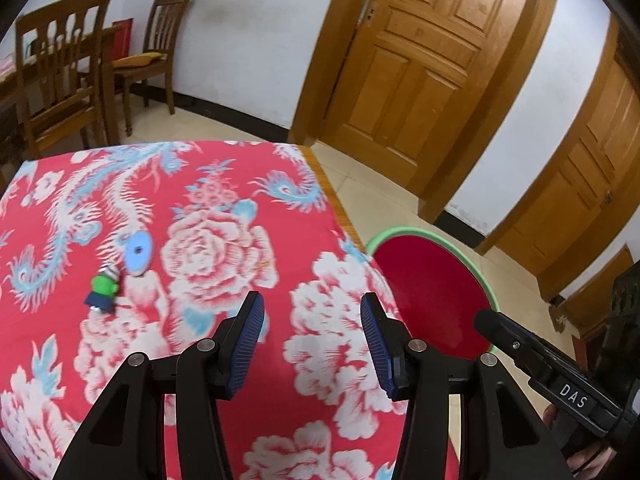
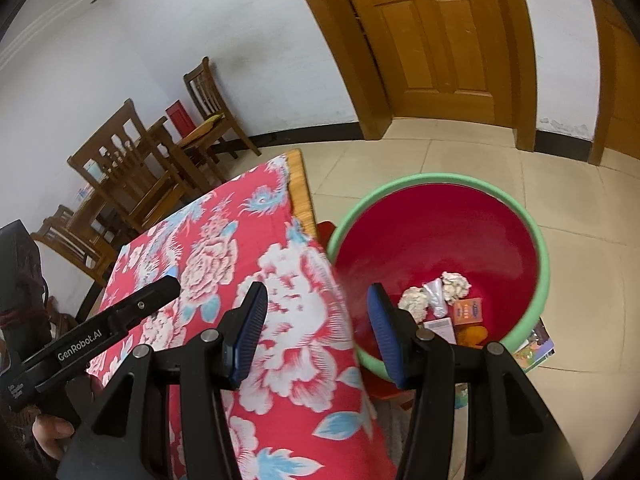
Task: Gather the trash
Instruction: 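Move both open grippers back over the table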
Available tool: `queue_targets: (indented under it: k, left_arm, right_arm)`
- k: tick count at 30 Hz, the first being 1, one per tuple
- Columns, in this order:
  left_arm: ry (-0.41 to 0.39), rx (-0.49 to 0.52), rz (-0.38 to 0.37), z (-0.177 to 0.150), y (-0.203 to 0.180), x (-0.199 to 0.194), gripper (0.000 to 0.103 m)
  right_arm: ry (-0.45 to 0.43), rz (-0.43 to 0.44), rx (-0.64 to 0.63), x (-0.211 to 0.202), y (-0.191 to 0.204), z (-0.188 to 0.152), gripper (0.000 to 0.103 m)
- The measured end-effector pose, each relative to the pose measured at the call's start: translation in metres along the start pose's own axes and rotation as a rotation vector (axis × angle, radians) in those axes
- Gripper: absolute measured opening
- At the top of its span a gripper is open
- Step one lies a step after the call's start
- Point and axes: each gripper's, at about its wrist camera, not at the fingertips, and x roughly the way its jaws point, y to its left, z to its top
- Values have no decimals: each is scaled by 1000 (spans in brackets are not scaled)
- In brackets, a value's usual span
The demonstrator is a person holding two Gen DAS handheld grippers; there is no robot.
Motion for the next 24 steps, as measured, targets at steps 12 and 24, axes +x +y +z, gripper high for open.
queue_targets:
  k: [12,24]
  left_arm:
    - [-25,-71,60,-2,54,-16,51]
    - [-18,-147,133,-7,117,-15,51]
  right_arm:
    - [32,32,-49,19,37,-5,54]
    - [68,24,-80,40,66,-12,54]
